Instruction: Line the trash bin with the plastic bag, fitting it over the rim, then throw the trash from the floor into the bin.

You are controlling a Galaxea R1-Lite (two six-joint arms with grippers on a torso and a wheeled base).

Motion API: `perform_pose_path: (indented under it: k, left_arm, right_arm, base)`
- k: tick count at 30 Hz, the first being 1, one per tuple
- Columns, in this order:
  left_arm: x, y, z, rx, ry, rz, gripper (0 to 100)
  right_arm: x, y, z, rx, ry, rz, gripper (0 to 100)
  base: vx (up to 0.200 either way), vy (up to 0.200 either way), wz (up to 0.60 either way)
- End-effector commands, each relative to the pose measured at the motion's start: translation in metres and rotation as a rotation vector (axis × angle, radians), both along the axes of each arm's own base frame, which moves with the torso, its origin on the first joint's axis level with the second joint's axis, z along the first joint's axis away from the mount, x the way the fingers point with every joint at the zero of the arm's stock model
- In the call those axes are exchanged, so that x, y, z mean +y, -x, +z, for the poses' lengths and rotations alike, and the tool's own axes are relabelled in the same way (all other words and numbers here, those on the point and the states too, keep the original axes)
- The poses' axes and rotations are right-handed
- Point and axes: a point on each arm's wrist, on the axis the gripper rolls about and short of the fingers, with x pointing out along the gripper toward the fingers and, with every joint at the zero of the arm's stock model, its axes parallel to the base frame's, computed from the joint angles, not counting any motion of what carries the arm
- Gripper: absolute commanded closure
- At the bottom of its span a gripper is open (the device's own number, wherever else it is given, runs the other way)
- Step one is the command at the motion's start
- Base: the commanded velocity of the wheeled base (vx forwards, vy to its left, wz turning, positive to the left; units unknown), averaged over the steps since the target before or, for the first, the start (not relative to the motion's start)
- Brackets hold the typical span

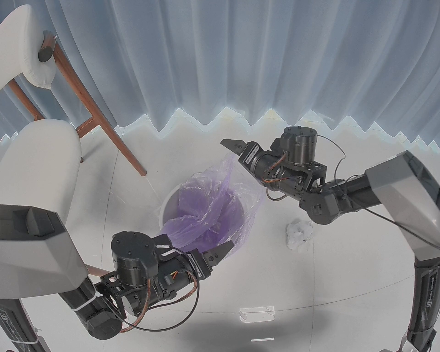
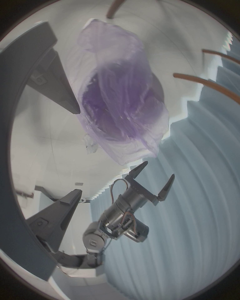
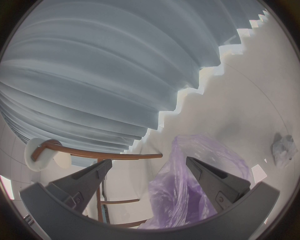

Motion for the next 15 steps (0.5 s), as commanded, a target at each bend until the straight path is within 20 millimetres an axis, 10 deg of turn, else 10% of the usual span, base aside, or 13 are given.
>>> perform_pose_path:
  k: [1,8,15]
  left_arm:
    - [-0.016,-0.013,0.031,-0.220,-0.167,-0.063,0]
    - [-0.033,-0.023,0.047,-0.482,-0.490,-0.142,0]
    - [0.012,-0.067,0.028,-0.608,-0.873,-0.068,0]
  right_arm:
    - [-0.030,0.056,0.061,-0.079,-0.035,0.045,0]
    - [-0.052,0.080,0.081,-0.098,-0.042,0.026,0]
    - [-0.074,0.107,0.074,-0.056,-0.017,0.011,0]
  base:
    - [0.000,0.000,0.00]
    - [0.000,0.000,0.00]
    - [0.000,0.000,0.00]
